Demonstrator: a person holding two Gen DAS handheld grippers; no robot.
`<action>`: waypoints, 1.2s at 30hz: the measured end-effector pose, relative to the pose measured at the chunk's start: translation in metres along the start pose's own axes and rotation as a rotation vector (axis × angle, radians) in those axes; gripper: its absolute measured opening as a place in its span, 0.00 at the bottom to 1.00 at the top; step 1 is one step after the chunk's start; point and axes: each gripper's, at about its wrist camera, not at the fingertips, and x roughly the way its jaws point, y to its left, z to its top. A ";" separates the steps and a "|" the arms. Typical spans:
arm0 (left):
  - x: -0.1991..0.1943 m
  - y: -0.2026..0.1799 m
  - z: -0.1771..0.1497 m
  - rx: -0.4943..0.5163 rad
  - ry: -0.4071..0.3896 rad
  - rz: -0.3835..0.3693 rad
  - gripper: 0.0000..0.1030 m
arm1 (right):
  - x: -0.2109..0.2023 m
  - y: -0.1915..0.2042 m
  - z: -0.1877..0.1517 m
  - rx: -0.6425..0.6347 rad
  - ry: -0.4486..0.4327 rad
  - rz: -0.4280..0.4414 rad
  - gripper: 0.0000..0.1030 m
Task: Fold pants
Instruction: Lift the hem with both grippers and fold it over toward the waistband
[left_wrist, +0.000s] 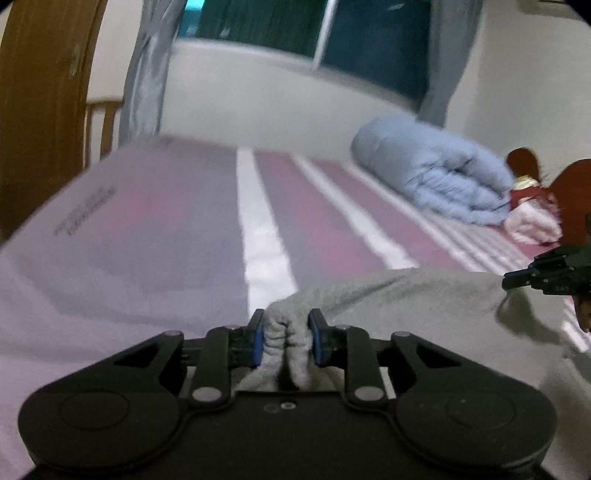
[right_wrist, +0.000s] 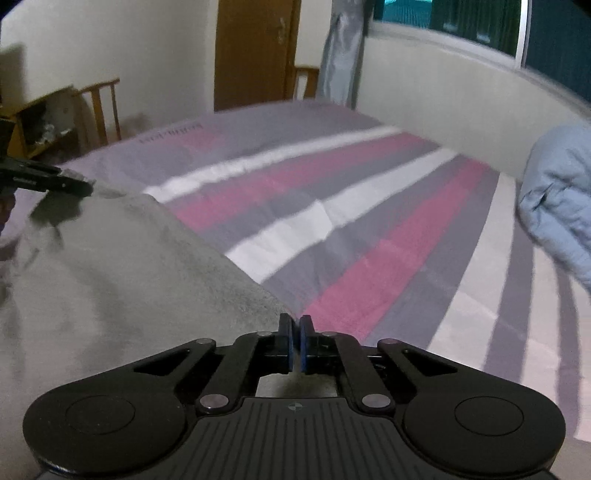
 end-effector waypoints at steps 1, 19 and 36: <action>-0.013 -0.006 -0.001 0.013 -0.017 -0.005 0.14 | -0.014 0.006 -0.001 -0.003 -0.015 -0.002 0.03; -0.125 -0.082 -0.127 0.044 0.111 0.029 0.21 | -0.187 0.151 -0.148 0.162 -0.114 -0.012 0.00; -0.132 -0.106 -0.167 -0.825 -0.119 0.106 0.28 | -0.164 0.085 -0.153 0.781 -0.308 -0.025 0.61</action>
